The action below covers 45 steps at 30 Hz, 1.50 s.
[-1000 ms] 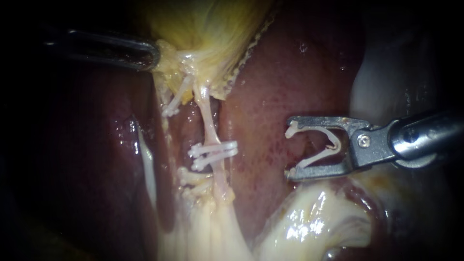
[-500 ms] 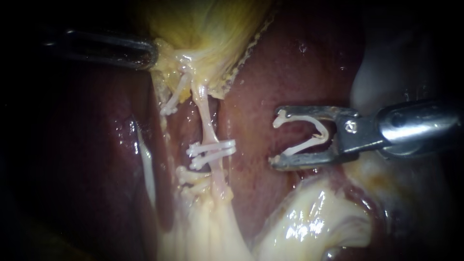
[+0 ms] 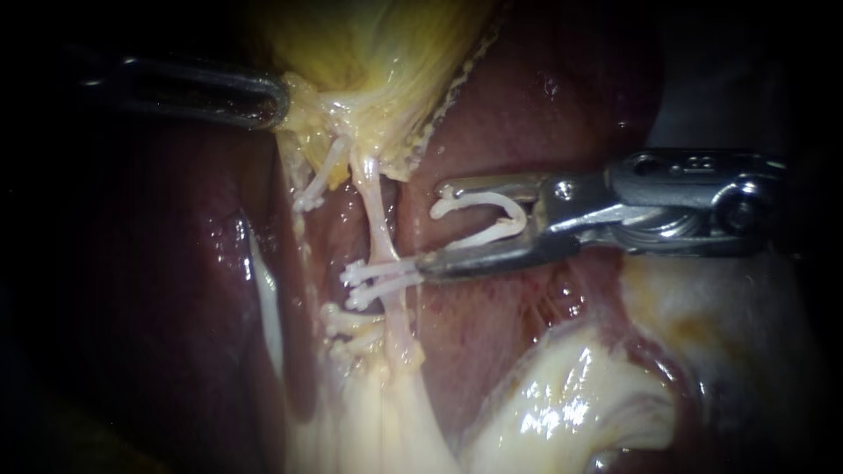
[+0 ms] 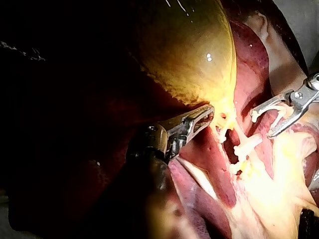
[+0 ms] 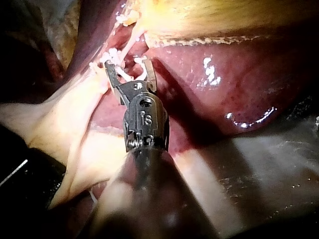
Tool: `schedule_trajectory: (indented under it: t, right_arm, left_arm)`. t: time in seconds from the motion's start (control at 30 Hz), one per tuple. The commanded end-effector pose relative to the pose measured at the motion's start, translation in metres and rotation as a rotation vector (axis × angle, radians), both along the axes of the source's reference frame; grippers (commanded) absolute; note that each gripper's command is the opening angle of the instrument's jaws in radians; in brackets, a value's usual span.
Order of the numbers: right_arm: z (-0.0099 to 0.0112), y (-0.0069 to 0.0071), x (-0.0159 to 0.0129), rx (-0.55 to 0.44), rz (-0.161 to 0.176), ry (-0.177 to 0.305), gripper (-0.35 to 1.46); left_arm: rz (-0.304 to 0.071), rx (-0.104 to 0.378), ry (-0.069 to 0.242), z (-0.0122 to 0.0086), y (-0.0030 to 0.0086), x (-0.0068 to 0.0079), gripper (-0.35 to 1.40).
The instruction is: Clipping third clip right tube
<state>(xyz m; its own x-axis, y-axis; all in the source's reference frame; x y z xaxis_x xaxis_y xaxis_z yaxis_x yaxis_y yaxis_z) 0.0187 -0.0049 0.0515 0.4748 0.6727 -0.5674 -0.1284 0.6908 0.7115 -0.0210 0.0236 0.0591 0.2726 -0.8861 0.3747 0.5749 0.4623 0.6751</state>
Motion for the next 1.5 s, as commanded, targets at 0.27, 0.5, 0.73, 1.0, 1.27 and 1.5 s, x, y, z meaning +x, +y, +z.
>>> schedule_trajectory:
  t: [0.27,0.5,0.73,1.0,1.27,1.5]
  right_arm:
    - [0.0033,0.0006,0.0017,0.048,0.027,0.013,0.47]
    - [0.0069,0.0009,0.0035,0.118,0.065,0.106,0.49]
    - [0.0086,0.0005,0.0051,0.201,0.116,0.199,0.50]
    - [0.0069,0.0011,0.0059,0.328,0.117,0.363,0.50]
    - [0.0048,0.0025,0.0060,0.367,0.132,0.420,0.47]
    - [0.0047,0.0025,0.0051,0.386,0.131,0.417,0.22]
  left_arm:
    - [0.002,0.001,-0.001,0.0001,-0.0001,-0.0001,-0.35]
    - [0.003,0.002,-0.003,0.0001,-0.0001,-0.0001,-0.35]
    - [0.002,0.002,-0.002,0.0002,-0.0002,-0.0003,-0.35]
    - [0.002,0.002,-0.002,0.0002,-0.0001,-0.0003,-0.35]
    - [0.002,0.001,-0.002,0.0002,-0.0001,-0.0003,-0.35]
    - [0.002,0.001,-0.002,0.0002,-0.0001,-0.0003,-0.35]
